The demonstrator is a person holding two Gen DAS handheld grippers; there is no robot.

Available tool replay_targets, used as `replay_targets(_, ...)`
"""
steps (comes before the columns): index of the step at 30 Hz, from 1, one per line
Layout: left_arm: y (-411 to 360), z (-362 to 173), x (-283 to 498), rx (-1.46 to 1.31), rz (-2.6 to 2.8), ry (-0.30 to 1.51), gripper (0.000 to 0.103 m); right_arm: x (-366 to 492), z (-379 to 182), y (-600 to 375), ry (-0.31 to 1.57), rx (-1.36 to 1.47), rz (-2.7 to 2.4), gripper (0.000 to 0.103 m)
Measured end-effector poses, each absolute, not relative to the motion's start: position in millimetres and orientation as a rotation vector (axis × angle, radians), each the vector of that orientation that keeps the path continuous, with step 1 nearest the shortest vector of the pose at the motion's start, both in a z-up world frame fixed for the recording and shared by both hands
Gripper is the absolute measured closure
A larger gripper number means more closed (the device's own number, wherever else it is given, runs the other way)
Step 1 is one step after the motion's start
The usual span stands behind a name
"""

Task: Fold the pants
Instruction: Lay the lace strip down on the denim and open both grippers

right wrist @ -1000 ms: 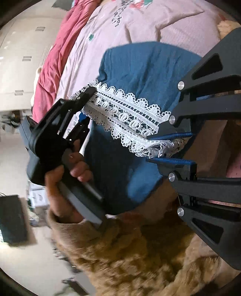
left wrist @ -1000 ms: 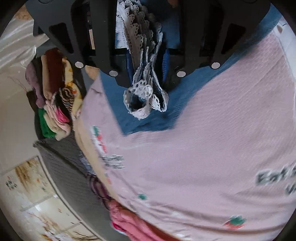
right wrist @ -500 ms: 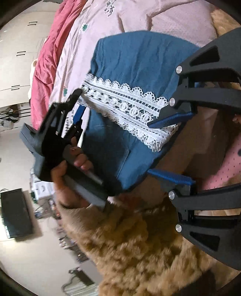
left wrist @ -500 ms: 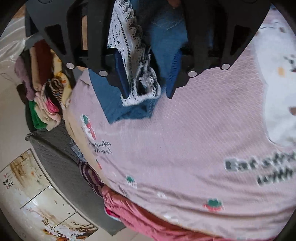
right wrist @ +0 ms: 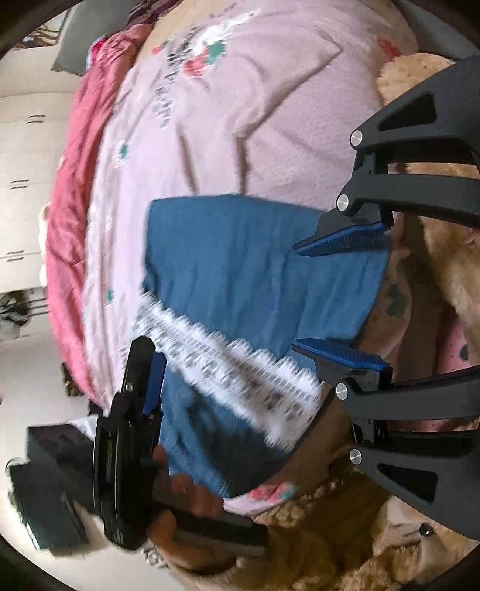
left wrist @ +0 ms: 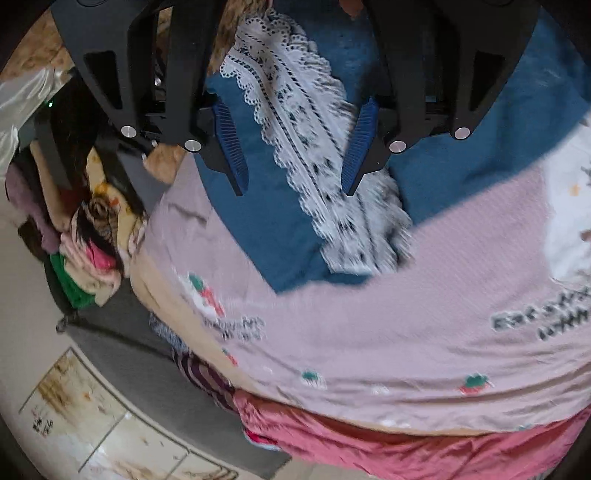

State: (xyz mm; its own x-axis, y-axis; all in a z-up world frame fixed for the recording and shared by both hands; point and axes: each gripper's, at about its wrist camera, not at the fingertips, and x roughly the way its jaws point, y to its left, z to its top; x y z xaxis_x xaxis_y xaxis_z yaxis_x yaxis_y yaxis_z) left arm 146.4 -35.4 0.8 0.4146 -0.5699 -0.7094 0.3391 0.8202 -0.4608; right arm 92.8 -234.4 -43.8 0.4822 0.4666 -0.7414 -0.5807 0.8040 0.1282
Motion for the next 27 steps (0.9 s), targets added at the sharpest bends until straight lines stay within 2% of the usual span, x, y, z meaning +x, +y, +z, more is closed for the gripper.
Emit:
replay_targets(5, -43, -20, 153, -0.219, -0.529, 1.033, 0.057, 89, -59, -239, 0.922, -0.122, 0.611, 0.055)
replay_targets(12, -43, -15, 151, -0.220, -0.533, 1.024, 0.055, 88, -60, -242, 0.926, -0.099, 0.626, 0.048)
replay_targets(18, -42, 1, 138, -0.182, -0.515, 0.983, 0.045, 78, -44, -260, 0.921, -0.013, 0.626, 0.036)
replay_targets(20, -39, 6, 132, -0.181, -0.506, 0.975, 0.040, 77, -39, -266, 0.908, -0.006, 0.604, 0.034)
replay_targets(25, -33, 17, 119, -0.145, -0.465, 0.939, 0.036, 81, -31, -276, 0.890, -0.002, 0.552, 0.034)
replay_targets(27, -32, 22, 113, -0.133, -0.450, 0.921, 0.034, 83, -29, -278, 0.885, 0.003, 0.537, 0.020)
